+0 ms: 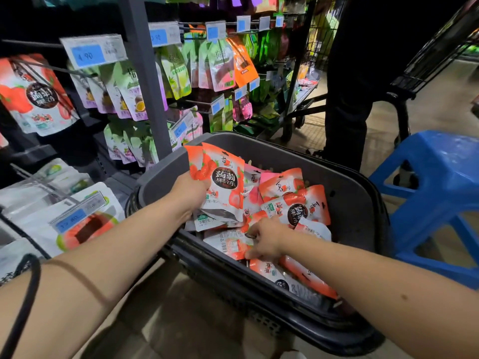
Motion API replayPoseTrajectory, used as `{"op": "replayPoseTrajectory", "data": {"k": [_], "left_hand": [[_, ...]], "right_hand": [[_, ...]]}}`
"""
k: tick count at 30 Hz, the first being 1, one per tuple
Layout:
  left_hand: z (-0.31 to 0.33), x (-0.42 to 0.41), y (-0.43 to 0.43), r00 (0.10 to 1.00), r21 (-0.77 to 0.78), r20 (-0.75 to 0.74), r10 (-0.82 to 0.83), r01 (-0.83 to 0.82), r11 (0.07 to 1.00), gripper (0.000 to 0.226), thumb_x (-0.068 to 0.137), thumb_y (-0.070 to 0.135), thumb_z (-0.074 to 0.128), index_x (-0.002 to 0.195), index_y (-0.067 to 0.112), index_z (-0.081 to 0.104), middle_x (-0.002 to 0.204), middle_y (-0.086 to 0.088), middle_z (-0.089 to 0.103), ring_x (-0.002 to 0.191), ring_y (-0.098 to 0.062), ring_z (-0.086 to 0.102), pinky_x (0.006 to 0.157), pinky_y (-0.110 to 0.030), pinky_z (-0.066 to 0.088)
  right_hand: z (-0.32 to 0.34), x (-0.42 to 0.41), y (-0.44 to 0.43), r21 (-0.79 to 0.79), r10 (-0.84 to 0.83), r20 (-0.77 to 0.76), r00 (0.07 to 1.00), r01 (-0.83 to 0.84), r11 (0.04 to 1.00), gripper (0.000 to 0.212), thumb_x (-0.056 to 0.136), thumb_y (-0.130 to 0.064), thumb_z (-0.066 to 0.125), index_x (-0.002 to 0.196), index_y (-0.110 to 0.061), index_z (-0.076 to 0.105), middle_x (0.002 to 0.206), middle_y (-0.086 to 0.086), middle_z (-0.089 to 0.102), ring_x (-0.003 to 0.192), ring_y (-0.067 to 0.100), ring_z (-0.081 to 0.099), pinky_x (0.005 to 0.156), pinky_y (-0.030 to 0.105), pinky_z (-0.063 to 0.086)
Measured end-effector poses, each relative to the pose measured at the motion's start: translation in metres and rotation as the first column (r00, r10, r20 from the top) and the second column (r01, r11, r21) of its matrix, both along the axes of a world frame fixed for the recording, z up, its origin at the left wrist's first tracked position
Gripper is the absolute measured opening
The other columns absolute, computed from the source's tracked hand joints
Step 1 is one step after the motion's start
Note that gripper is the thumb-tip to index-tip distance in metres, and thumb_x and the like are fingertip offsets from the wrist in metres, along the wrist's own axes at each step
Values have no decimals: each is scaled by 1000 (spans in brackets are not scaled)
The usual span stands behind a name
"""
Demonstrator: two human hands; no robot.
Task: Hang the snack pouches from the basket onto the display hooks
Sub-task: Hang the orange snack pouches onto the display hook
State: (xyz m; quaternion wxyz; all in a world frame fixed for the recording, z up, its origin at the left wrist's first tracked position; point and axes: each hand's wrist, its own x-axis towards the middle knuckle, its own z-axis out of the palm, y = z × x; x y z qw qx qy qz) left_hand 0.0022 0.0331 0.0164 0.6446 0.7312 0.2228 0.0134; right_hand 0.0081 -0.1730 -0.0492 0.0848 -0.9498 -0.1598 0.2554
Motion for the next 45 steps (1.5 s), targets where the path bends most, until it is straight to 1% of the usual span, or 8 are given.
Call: {"op": "replayPoseTrajectory", "data": {"k": [4, 10, 21, 25, 30, 34, 39, 45], "left_hand": [[1, -1, -2, 1000, -1, 1, -5, 5, 1000, 17, 100, 10, 58, 90, 20, 66, 96, -6, 76, 86, -26, 74, 84, -44, 61], [4, -5, -2, 1000, 2, 3, -17, 17, 1000, 15, 100, 10, 59, 92, 20, 67, 98, -7, 76, 90, -29, 74, 85, -46, 61], [22, -22, 1, 980, 110, 199, -27, 5, 994, 22, 101, 23, 56, 120, 18, 67, 91, 7, 70, 79, -14, 65, 66, -26, 48], [35, -36, -1, 975, 195, 217, -50, 7, 981, 14, 102, 23, 50, 92, 21, 60, 73, -2, 54, 68, -19, 48, 59, -28, 34], [64, -57, -1, 957, 272, 290, -2, -80, 959, 29, 99, 31, 54, 110, 7, 66, 80, -12, 65, 81, -35, 62, 66, -35, 38], [89, -77, 11, 927, 316, 374, -5, -122, 941, 35, 98, 20, 52, 66, 12, 40, 61, -4, 37, 59, -22, 36, 48, -28, 28], [102, -119, 31, 925, 381, 363, -117, -33, 924, 42, 98, 16, 51, 61, 14, 32, 45, 9, 32, 42, -8, 28, 44, -25, 23], [110, -162, 61, 927, 241, 376, 1, -99, 966, 50, 95, 51, 61, 75, 5, 56, 66, -4, 52, 60, -17, 46, 57, -32, 33]], "right_hand": [[-12, 0, 8, -177, 13, 33, 999, -7, 984, 79, 73, -50, 83, 142, -26, 55, 139, 7, 44, 135, 38, 32, 110, 53, 41], [-14, 16, 7, -178, 126, 231, 965, -86, 980, 8, 82, -11, 66, 88, -14, 72, 85, 2, 60, 98, 26, 56, 105, 40, 40], [79, 14, -13, 109, 151, 361, 920, -203, 973, 34, 82, -16, 68, 115, -18, 73, 115, 0, 72, 108, 19, 65, 91, 33, 55], [129, 3, -13, 112, 197, 415, 888, -265, 958, 29, 82, -32, 72, 110, -23, 74, 107, -5, 72, 102, 16, 66, 85, 29, 52], [199, -14, -2, 116, 284, 466, 838, -376, 919, 28, 82, -28, 72, 109, -23, 71, 101, -6, 69, 98, 15, 64, 87, 32, 53], [239, -25, 12, 192, 282, 479, 831, -413, 890, 44, 83, -31, 80, 121, -23, 58, 103, -7, 61, 88, 13, 61, 76, 28, 49], [260, -43, 44, 344, 207, 519, 830, -424, 838, 56, 78, -35, 86, 122, -25, 52, 87, -9, 61, 73, 7, 58, 64, 26, 45], [256, -72, 95, 443, 65, 611, 789, -409, 798, 64, 73, -40, 91, 122, -22, 55, 89, -9, 56, 79, 14, 56, 65, 27, 43]]}}
